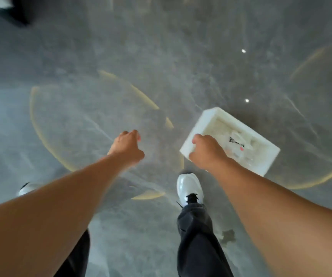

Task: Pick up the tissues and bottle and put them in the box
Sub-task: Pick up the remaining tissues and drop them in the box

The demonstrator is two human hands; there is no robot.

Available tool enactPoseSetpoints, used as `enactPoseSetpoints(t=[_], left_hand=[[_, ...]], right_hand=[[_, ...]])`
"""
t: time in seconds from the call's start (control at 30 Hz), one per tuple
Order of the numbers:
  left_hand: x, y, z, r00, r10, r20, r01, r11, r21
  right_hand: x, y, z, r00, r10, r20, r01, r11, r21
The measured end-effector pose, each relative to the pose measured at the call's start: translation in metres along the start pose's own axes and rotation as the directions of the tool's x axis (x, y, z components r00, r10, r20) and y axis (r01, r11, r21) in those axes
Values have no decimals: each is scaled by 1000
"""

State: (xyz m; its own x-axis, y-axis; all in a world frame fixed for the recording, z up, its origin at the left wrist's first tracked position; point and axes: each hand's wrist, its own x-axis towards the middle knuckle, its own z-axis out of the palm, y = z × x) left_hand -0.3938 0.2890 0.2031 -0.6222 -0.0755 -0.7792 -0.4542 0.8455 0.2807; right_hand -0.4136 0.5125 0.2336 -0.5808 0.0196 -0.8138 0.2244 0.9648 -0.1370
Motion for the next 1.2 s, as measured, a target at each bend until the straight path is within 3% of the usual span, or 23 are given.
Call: enactPoseSetpoints(t=[0.17,0.3,0.47,0.67,0.83,1.03,1.2], left_hand=[[-19,-132,-82,997,-69,-21,67,995,-75],[-47,-263,-152,981,-185,-58,176,975,-139],[-95,-412,-227,919,-381,-100,343,898,-275],[-142,-531,-285,842,-536,-67,470,788,-397],[-134,-589,-299,801,-598,-27,521,720,-458],[-71,-623,-287,771,-634,54,556,630,-541],[2,-658,-271,760,-648,47,533,582,-614]], right_hand=[[5,-172,23,993,-122,-4,121,987,-103],[-7,-329,57,961,-263,87,275,946,-172],[-37,-506,90,897,-397,195,438,858,-268],[-62,-665,104,850,-465,248,526,777,-346],[-56,-752,131,793,-521,317,609,695,-381],[-22,-795,192,709,-553,437,705,545,-454],[30,-799,253,670,-464,580,738,334,-586]])
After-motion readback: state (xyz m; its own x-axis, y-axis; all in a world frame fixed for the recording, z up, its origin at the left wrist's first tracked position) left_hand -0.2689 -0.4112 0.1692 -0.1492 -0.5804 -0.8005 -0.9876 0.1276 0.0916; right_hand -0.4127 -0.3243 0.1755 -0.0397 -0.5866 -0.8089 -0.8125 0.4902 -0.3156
